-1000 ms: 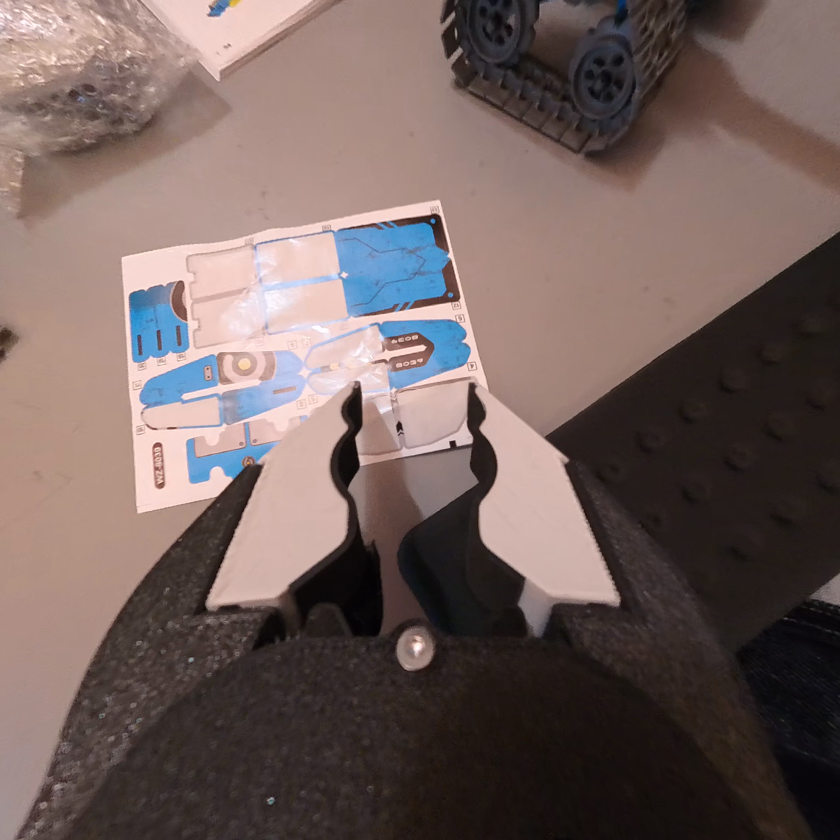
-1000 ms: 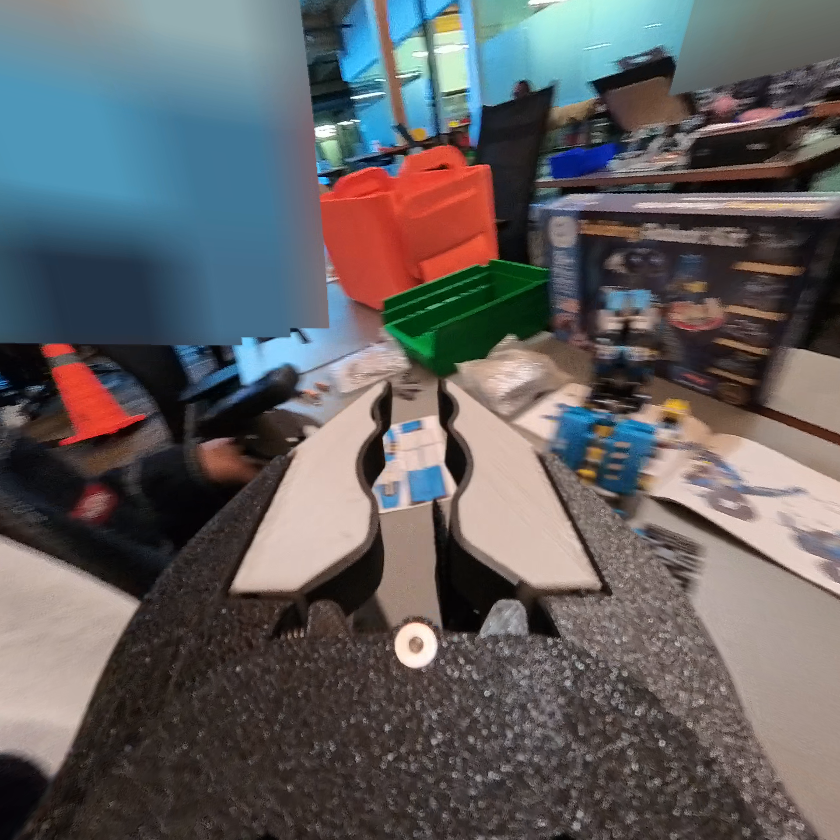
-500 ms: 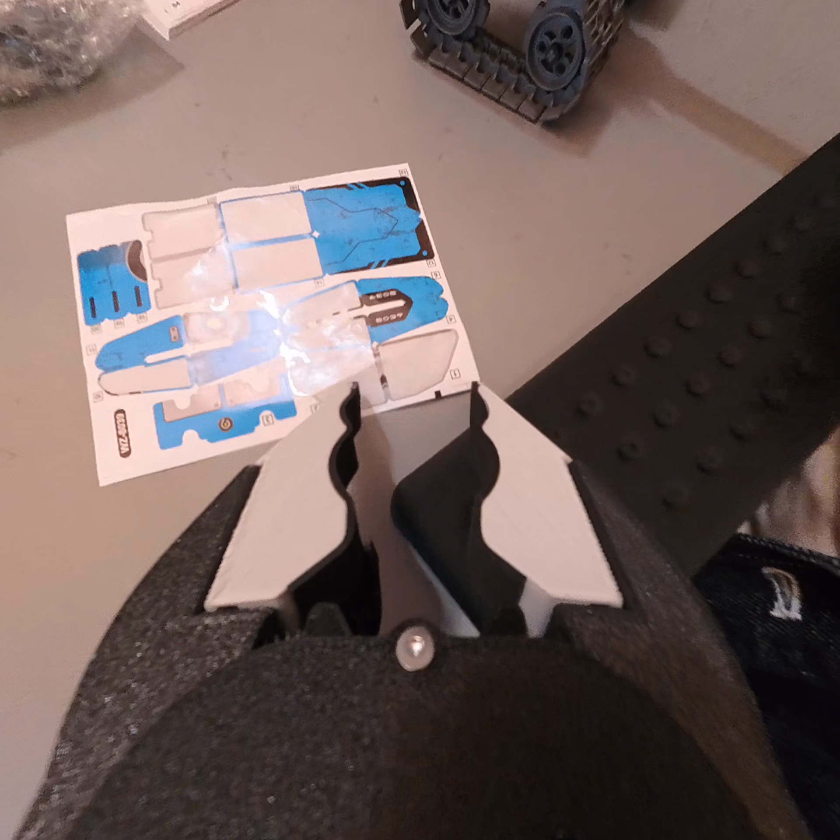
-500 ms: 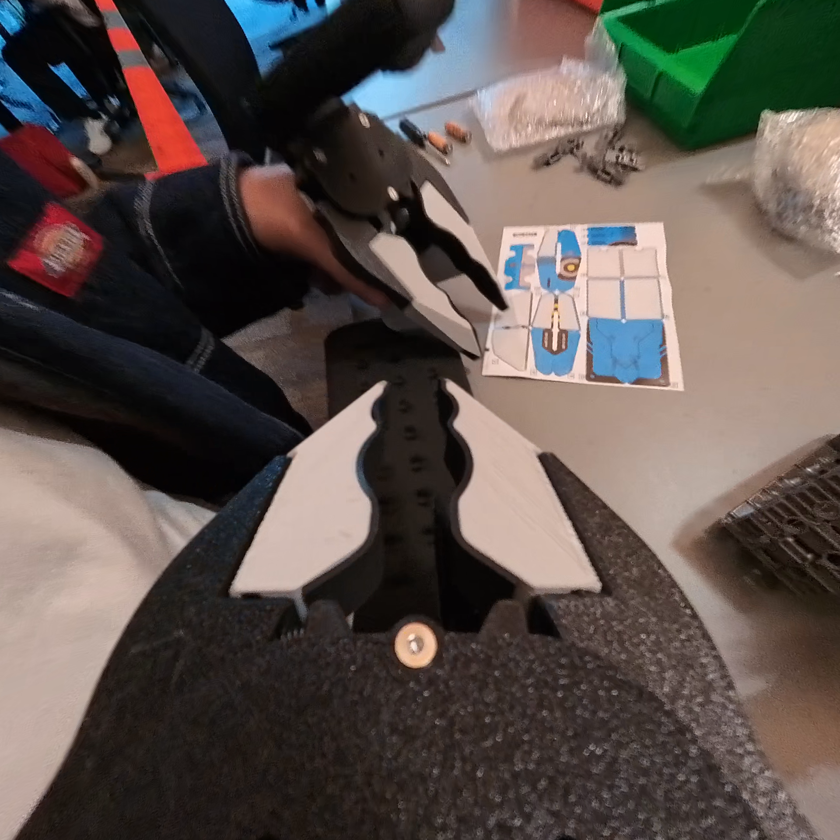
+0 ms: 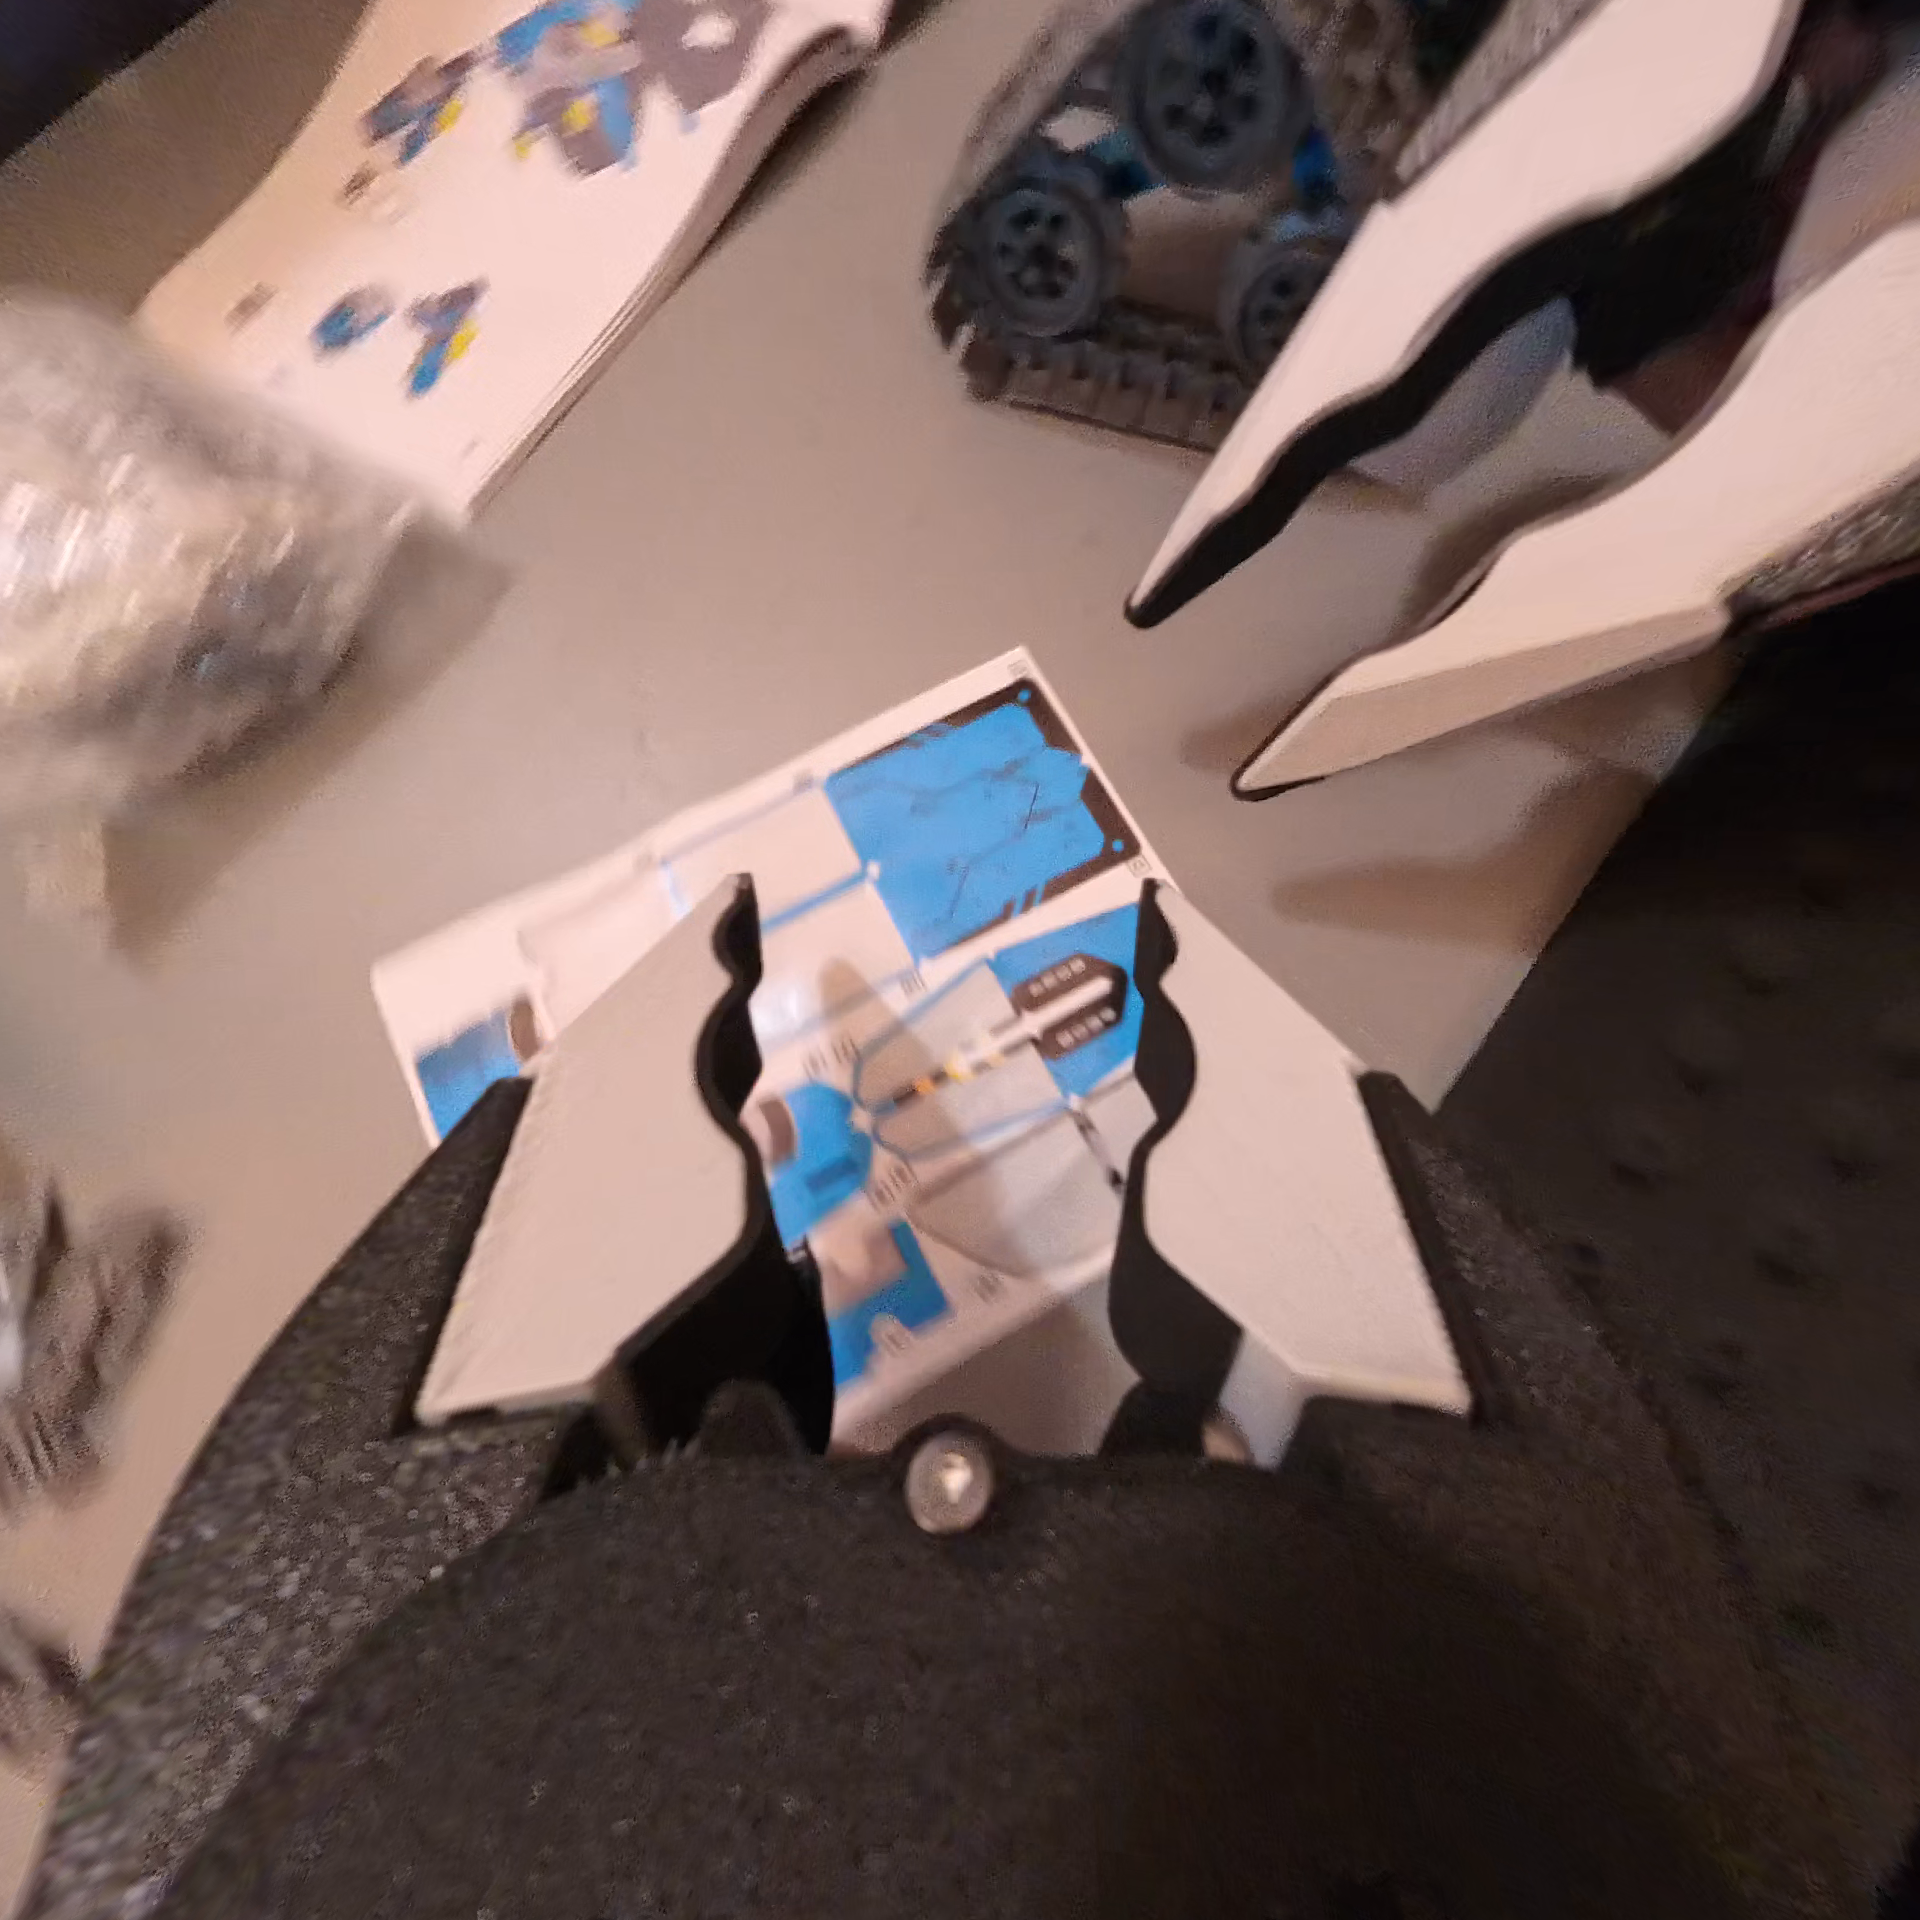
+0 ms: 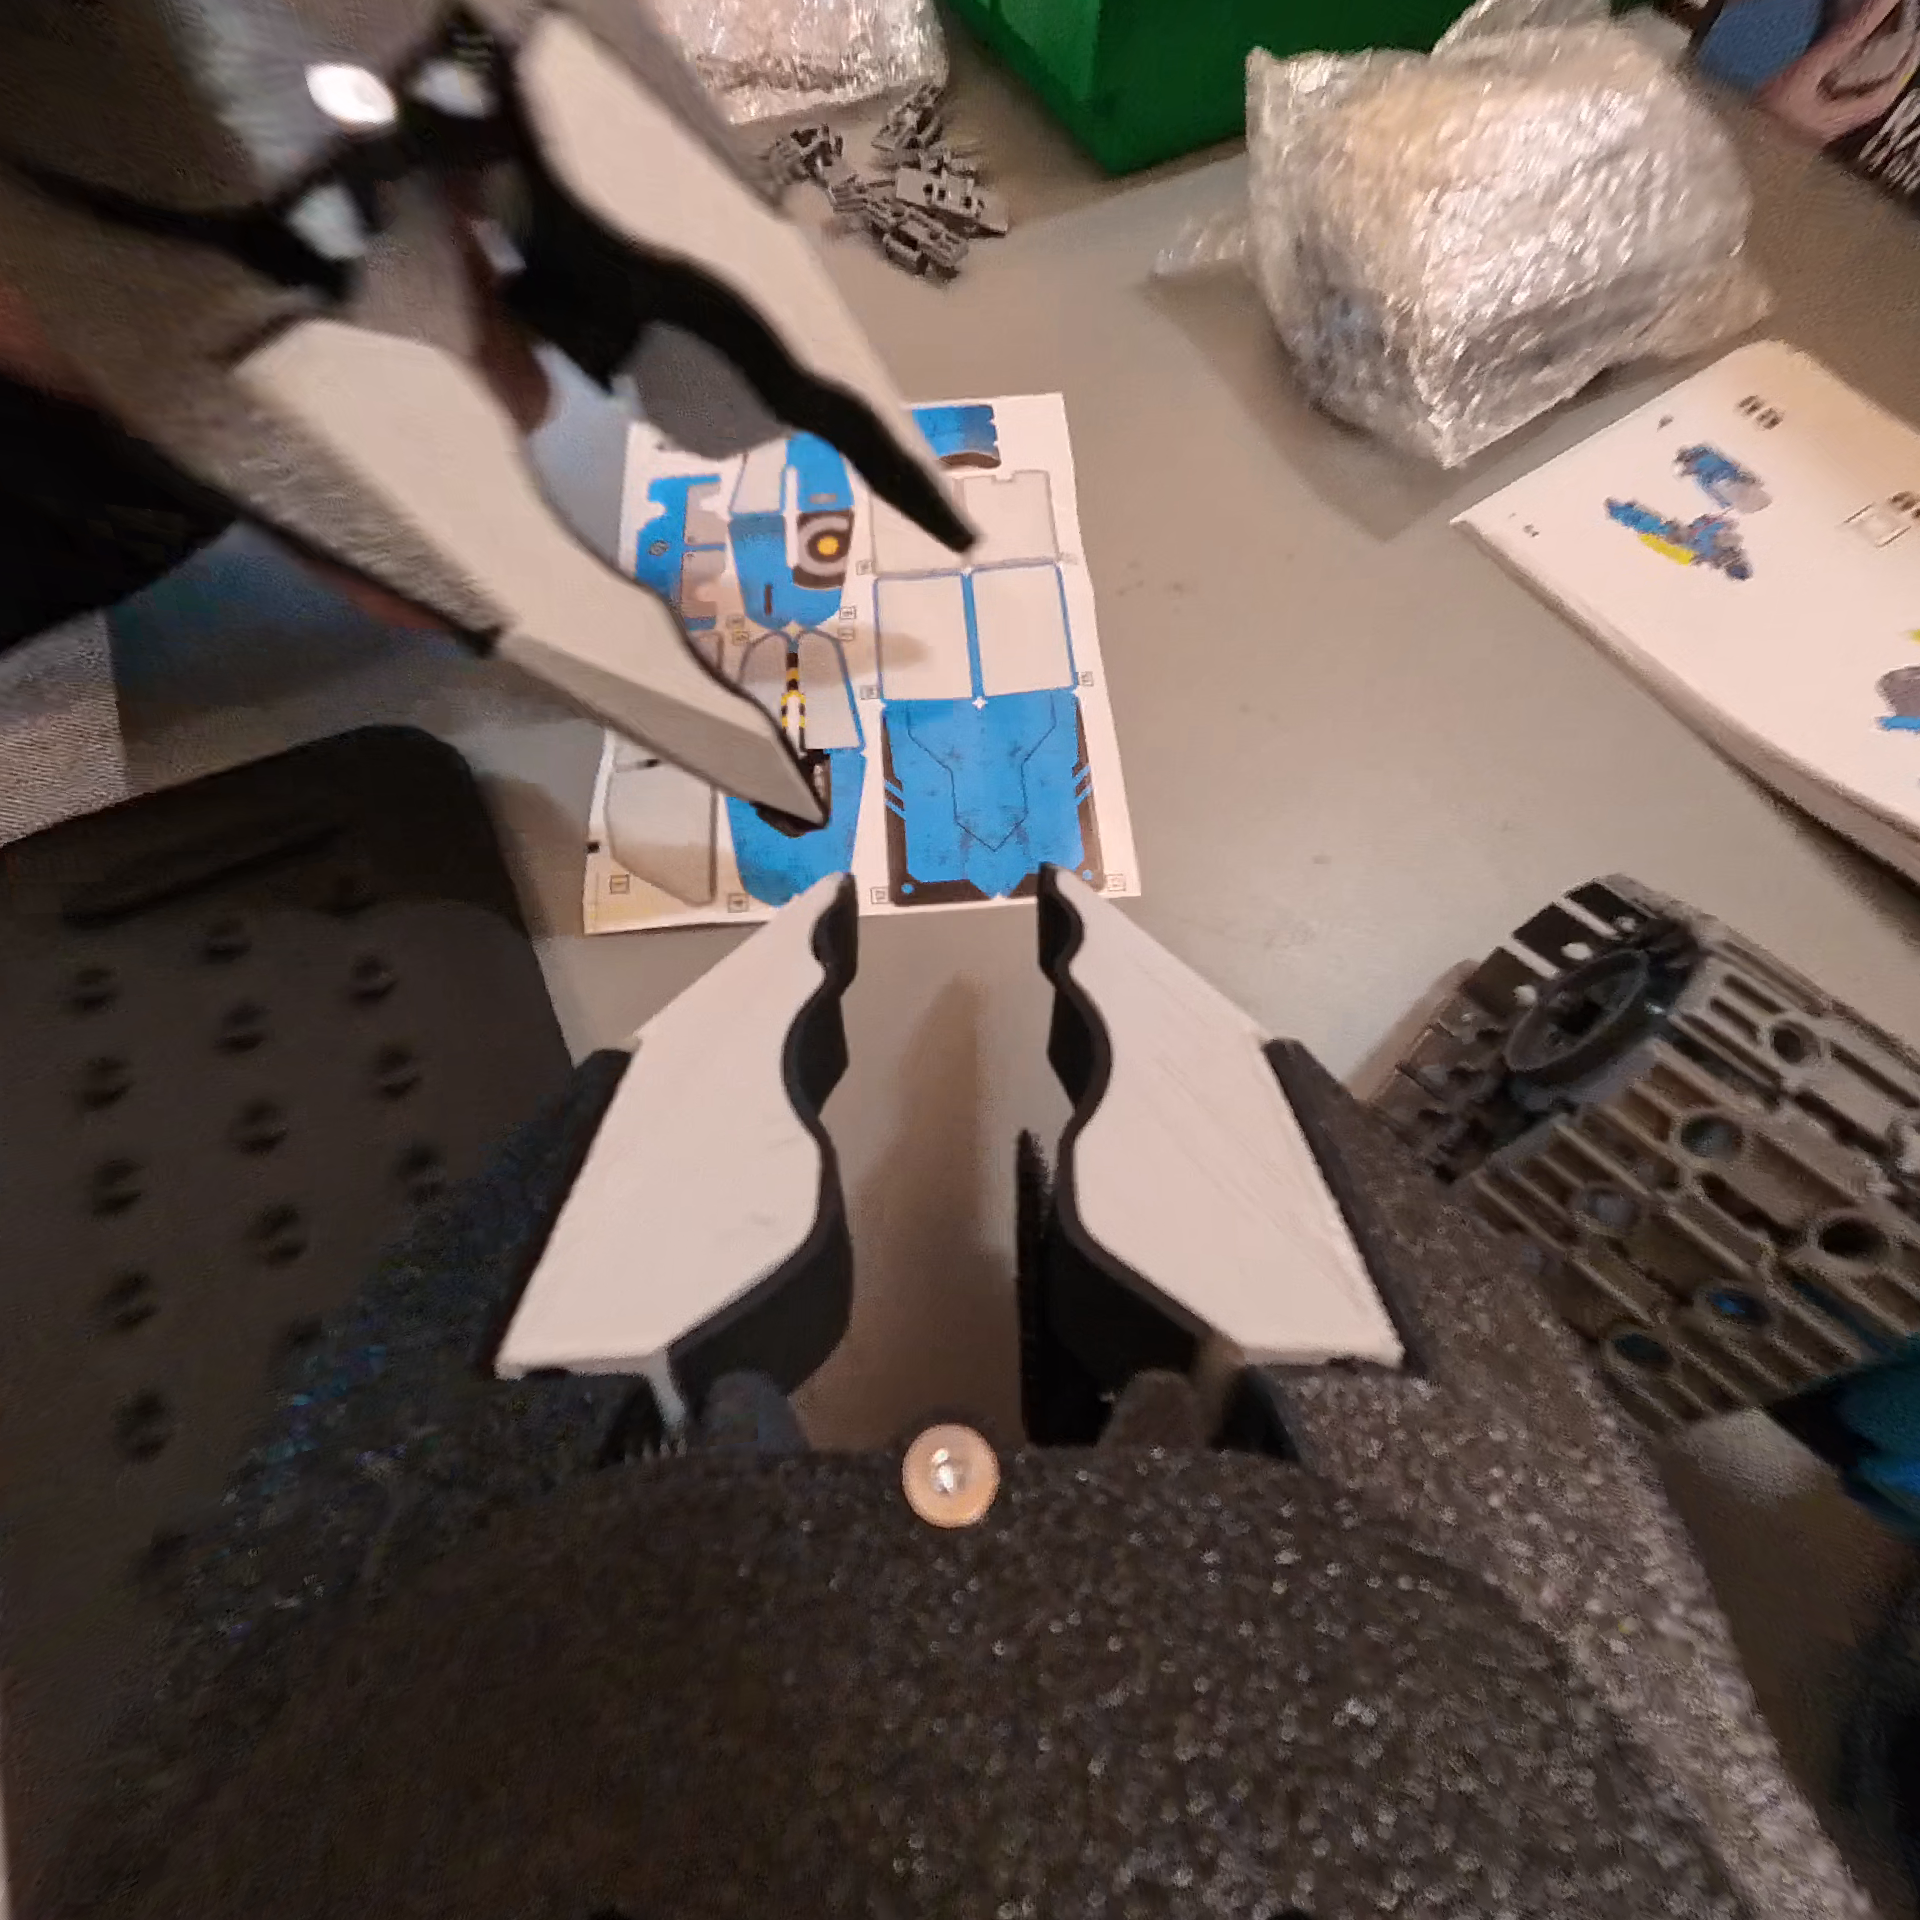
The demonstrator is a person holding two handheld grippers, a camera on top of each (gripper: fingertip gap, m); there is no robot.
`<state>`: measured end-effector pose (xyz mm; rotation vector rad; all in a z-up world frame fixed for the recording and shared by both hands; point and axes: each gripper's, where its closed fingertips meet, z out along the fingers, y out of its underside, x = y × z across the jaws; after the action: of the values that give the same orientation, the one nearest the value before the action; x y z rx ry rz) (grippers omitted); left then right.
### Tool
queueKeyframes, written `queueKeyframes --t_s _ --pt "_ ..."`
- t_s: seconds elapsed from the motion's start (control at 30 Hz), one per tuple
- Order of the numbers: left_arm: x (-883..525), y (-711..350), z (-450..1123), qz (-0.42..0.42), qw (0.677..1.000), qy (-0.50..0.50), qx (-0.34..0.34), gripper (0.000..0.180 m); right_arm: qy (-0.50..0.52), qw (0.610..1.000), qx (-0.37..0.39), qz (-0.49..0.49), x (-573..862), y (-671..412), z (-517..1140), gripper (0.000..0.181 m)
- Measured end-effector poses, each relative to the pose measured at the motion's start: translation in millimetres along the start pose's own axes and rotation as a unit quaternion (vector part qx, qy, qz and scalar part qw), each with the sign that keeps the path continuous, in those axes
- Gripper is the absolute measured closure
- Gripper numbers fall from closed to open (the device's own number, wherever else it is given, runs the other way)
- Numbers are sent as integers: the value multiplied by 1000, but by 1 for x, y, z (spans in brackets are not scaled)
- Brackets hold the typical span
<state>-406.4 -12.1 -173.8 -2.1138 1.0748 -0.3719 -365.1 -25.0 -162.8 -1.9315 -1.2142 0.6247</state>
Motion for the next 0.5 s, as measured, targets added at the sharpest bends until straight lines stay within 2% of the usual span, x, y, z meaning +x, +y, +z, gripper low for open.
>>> queueKeyframes --t_s 0.07,0.13,0.23,0.33,0.4,0.43,0.5 --pt "-1 -2 12 67 995 73 -33 107 -5 1000 23 -4 -2 -2 -6 149" --pt "-4 0 16 96 980 155 -80 110 -19 999 43 7 -2 -5 -11 151" --pt "-15 -1 18 135 956 225 -130 113 -28 998 57 29 2 -8 -15 152" --pt "-34 13 24 192 938 207 -199 118 -18 998 57 32 8 -5 -18 152" --pt "-32 15 24 245 927 202 -199 126 -17 998 55 28 8 -4 -19 153" --pt "-29 16 22 252 923 206 -202 135 -17 998 53 25 8 -3 -19 153" --pt "-29 15 23 241 927 199 -209 137 -22 998 50 20 5 -3 -17 155"
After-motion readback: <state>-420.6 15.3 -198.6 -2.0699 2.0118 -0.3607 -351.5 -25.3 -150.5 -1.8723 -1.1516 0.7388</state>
